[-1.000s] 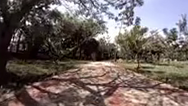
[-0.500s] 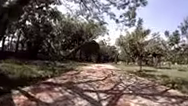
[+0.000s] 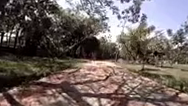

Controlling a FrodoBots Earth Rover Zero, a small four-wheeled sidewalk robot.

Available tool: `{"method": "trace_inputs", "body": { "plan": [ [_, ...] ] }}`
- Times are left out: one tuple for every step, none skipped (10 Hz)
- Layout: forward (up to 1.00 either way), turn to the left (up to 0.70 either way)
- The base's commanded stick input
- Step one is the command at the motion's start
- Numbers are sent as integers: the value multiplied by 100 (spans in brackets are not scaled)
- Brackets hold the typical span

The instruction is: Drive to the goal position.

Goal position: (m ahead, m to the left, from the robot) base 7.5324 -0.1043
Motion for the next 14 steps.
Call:
{"method": "trace_inputs", "body": {
  "plan": [
    [70,-23],
    [70,-3],
    [70,0],
    [70,0],
    [70,0],
    [70,0],
    [70,0],
    [70,0],
    [70,0],
    [70,0],
    [70,0],
    [70,0],
    [70,0],
    [70,0]
  ]
}}
